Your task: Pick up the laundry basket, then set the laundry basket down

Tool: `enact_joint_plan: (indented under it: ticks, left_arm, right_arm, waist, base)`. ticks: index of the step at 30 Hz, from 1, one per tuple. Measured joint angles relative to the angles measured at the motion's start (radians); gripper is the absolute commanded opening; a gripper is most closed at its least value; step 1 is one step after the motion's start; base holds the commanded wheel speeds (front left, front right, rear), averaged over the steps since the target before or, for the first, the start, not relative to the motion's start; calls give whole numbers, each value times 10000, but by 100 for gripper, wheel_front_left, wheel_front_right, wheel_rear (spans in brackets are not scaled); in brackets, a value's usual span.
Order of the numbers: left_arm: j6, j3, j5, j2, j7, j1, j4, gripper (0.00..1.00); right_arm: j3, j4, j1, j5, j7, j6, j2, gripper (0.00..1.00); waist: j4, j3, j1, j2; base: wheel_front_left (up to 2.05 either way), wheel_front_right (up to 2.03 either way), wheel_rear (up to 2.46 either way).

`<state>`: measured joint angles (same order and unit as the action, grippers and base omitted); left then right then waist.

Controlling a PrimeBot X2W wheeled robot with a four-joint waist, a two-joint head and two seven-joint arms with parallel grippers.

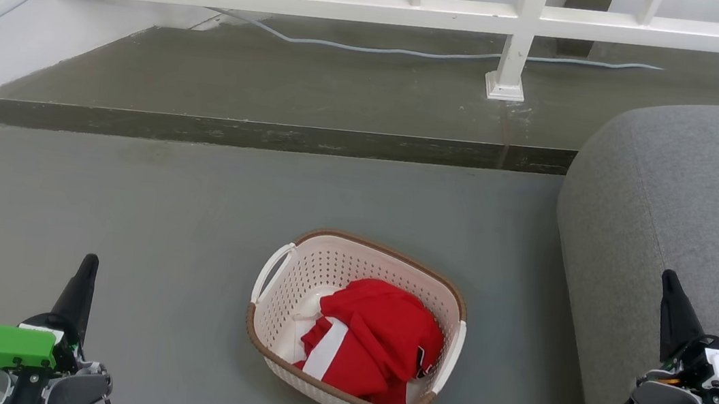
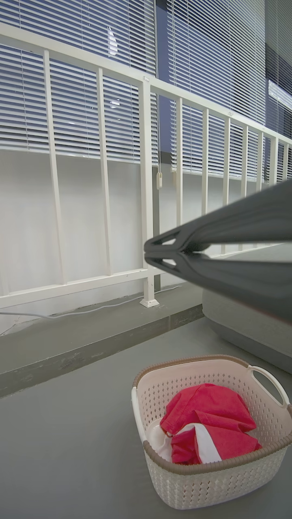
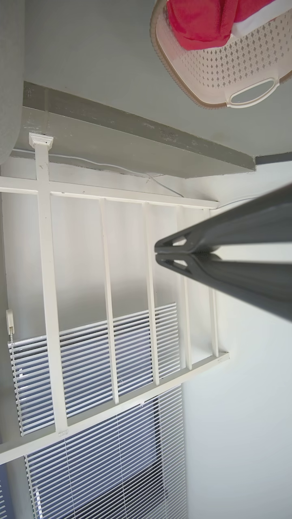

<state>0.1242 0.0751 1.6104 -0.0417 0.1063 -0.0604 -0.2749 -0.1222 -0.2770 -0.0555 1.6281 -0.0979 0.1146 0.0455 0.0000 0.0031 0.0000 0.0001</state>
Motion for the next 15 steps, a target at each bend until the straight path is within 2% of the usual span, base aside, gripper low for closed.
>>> enact_joint_plan:
  ticks: [15]
  left_arm:
    - [0,2,0,0,0,0,0,0]
  right_arm:
    - [-2,0,0,0,0,0,0,0]
  waist:
    - [0,0,0,0]
  base:
    - [0,0,0]
